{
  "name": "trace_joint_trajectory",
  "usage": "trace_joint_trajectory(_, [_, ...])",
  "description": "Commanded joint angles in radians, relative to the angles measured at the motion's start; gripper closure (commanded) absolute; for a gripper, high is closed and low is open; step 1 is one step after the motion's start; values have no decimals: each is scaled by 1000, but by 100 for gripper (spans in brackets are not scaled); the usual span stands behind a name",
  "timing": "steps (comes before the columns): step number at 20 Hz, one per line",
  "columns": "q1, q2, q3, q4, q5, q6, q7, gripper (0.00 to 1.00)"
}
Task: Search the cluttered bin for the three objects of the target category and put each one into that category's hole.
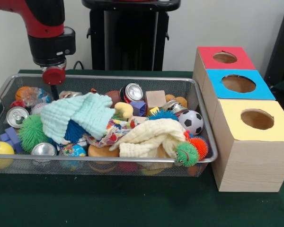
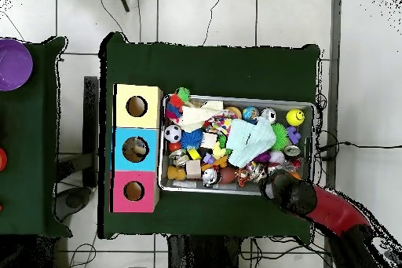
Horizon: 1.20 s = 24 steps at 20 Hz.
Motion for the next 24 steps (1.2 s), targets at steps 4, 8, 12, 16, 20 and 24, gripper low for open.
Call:
trace_joint_trajectory(4, [67,39,-58,-116,-42,-83,24,0])
trace_joint_trajectory(8, [143,64,-154,-181,-74,-77,20,0])
trace_joint_trajectory(12, [240,97,-270,-246,-112,-45,21,100])
trace_joint_trajectory(16, [227,80,-244,-220,-73,10,18,100])
trace_joint_trajectory(20, [229,59,-238,-182,-13,8,72,100])
trace_joint_trajectory(24, [225,9,-227,-163,-8,11,53,100])
